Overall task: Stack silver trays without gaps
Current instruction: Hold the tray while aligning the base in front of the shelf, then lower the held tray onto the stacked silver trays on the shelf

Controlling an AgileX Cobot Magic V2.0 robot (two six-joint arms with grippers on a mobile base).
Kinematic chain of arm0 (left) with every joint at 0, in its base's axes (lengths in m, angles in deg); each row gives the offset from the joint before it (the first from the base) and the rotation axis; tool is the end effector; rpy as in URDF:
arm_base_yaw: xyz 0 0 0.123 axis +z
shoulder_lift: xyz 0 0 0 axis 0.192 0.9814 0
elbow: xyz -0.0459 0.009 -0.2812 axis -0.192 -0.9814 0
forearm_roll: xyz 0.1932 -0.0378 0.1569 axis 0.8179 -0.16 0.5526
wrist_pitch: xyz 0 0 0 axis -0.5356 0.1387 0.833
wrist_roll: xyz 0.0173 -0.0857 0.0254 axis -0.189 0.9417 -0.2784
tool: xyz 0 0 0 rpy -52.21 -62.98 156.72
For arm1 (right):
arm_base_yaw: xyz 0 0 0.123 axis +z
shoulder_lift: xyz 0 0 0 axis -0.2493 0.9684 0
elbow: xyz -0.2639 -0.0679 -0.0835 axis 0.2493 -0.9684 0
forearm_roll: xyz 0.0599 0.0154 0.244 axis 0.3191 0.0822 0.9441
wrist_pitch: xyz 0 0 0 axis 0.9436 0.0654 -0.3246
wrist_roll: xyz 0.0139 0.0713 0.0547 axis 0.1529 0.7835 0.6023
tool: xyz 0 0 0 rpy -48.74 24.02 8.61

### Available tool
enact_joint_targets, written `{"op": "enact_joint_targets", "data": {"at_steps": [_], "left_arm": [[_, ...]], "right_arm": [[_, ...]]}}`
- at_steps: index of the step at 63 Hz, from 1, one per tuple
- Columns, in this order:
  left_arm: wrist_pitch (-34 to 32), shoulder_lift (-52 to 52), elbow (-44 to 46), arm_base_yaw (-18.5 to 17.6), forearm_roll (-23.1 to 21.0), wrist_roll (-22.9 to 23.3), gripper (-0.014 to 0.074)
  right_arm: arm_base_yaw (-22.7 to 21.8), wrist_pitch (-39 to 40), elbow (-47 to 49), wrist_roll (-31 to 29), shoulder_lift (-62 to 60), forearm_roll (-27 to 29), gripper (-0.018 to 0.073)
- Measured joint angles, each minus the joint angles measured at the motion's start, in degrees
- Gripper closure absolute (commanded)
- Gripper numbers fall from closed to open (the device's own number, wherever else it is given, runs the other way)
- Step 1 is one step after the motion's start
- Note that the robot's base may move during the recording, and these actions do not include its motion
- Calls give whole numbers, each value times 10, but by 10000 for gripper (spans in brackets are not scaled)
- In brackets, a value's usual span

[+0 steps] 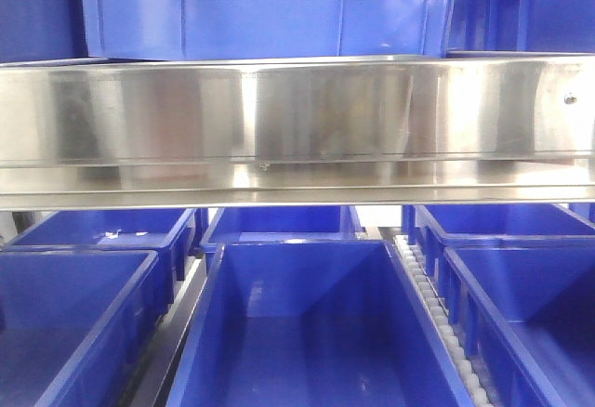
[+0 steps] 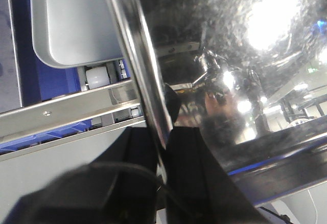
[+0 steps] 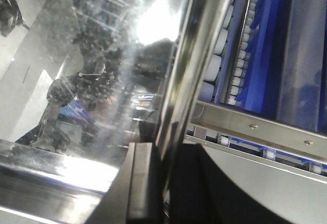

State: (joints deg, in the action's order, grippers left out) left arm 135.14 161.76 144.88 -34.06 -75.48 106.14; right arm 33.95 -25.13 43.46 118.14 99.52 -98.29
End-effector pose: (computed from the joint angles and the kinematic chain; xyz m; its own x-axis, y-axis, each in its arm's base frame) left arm 0.1834 -0.1573 0.4243 -0.7554 0.2804 -0.5922 0.3719 0.9276 -0.0352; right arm 0.1845 0.1670 0.4180 -0.7783 -0.1781 -0.6021 -0.2599 0.9643 0.0507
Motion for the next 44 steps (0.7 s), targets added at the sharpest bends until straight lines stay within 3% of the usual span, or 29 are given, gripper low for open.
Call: {"op": "enact_joint_targets", "data": {"at_steps": [44], "left_arm": [[0, 0, 0, 0, 0, 0, 644]], "right_arm": [[0, 0, 0, 0, 0, 0, 498]]}}
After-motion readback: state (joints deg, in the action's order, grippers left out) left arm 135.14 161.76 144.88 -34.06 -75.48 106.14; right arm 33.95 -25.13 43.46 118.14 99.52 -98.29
